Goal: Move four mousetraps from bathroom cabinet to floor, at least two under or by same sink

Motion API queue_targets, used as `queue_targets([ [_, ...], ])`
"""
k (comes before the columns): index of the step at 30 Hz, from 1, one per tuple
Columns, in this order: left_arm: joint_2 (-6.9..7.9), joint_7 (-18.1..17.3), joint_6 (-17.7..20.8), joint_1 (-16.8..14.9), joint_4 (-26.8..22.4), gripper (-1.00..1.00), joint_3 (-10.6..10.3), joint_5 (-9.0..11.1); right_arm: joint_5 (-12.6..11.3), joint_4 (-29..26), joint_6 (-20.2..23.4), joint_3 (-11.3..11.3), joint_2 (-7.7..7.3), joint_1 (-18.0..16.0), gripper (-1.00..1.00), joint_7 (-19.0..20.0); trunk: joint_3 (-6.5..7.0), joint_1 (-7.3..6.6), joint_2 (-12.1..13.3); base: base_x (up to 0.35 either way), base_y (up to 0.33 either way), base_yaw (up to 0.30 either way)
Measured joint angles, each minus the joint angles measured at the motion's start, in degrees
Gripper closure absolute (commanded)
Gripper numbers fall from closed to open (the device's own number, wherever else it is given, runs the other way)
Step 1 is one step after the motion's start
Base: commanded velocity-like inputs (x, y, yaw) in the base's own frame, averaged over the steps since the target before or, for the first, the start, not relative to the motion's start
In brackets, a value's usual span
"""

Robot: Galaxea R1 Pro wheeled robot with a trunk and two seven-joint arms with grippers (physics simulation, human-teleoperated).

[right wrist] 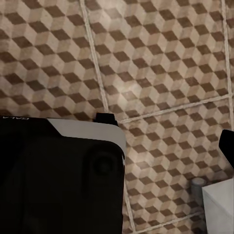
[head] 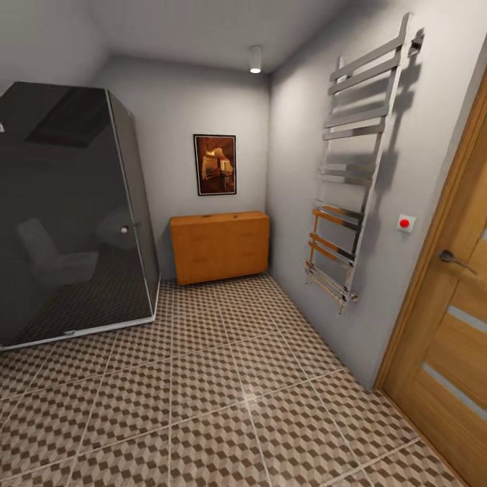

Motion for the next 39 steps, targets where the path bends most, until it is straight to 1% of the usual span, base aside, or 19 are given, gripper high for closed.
queue_targets([
  [15, 0.00, 0.06, 0.07, 0.00, 0.01, -1.00, 0.00, 0.02, -0.02, 0.00, -0.01, 0.00, 0.00, 0.00, -1.00, 0.00, 0.00, 0.00, 0.00, 0.000, 0.000, 0.270],
  [21, 0.04, 0.06, 0.11, 0.00, 0.07, -1.00, 0.00, 0.17, -0.04, 0.00, 0.00, 0.00, 0.00, 0.00, -1.00, 0.01, 0.00, -0.01, -0.01, 0.045, 0.000, 0.159],
  [27, 0.12, 0.06, 0.37, -0.01, 0.10, -1.00, 0.00, 0.33, -0.07, 0.00, 0.00, 0.00, 0.00, 0.00, -1.00, 0.01, 0.00, -0.03, -0.01, 0.229, 0.000, 0.044],
  [39, 0.10, 0.06, 0.71, -0.01, 0.11, -1.00, 0.00, 0.40, -0.07, 0.00, 0.06, 0.00, 0.00, 0.01, -1.00, 0.00, 0.00, -0.03, -0.01, 0.308, 0.000, 0.007],
])
